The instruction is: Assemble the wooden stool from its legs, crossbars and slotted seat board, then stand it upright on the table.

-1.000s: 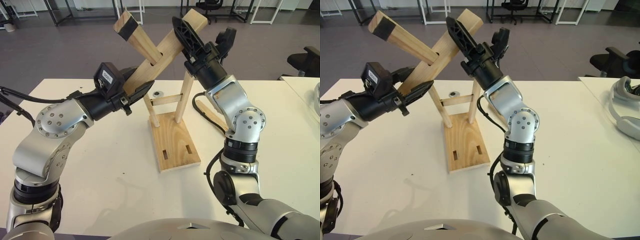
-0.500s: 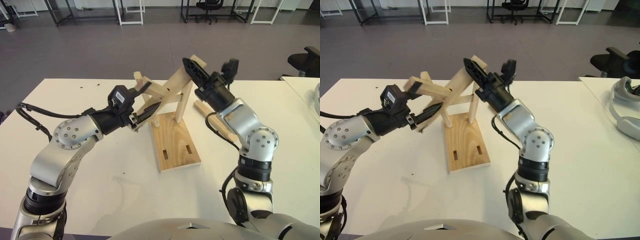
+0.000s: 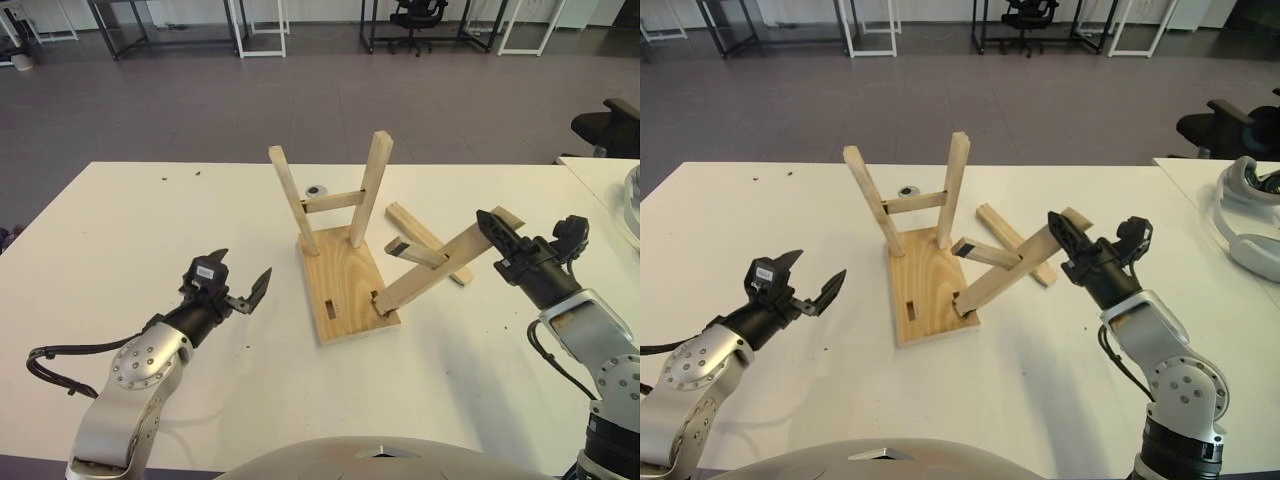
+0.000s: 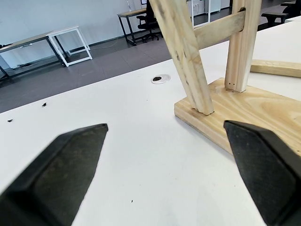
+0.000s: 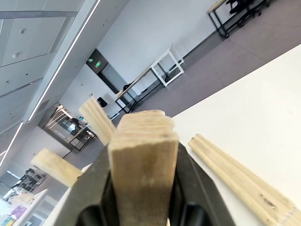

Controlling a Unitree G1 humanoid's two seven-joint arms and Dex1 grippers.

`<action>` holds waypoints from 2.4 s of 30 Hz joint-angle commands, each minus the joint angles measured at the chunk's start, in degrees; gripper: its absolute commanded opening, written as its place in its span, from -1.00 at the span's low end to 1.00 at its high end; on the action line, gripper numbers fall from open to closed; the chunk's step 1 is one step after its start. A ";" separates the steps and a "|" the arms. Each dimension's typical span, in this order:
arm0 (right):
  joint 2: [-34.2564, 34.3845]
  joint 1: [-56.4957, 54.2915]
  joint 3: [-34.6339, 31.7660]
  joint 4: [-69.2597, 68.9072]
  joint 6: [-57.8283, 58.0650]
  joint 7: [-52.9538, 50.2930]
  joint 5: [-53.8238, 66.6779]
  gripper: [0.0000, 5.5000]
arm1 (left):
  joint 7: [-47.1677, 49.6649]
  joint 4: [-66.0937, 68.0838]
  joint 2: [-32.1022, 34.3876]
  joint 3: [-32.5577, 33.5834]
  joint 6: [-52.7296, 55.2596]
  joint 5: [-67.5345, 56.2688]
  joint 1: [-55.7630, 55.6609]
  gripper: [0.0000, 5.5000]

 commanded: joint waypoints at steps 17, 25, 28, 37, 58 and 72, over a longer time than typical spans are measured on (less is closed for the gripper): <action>-1.58 0.80 9.71 -2.53 -4.60 -2.86 -19.30 -0.61 | -0.96 3.98 -3.55 -1.23 -2.14 2.19 -0.61 0.66; -6.56 -3.96 20.66 -4.40 -0.97 -3.74 -31.96 -0.60 | -1.04 4.94 -3.87 -2.29 -2.74 3.66 -1.33 0.66; -7.01 -1.44 25.19 -1.67 0.22 -2.18 -35.30 -0.60 | -1.69 5.81 -3.55 -2.30 -2.77 3.92 -2.20 0.66; -3.55 -4.86 23.10 -2.36 -5.61 1.78 -36.72 -0.60 | -2.39 6.77 -3.16 -2.73 -2.76 4.62 -3.63 0.66; -5.15 -33.18 3.01 1.73 -6.91 4.31 -18.69 0.41 | -2.10 9.04 -3.30 -1.26 -3.69 4.97 -4.72 0.66; -8.01 -17.87 25.62 49.33 -29.56 31.17 -56.89 0.48 | -1.61 14.31 -3.61 2.91 -6.58 4.53 -9.79 0.66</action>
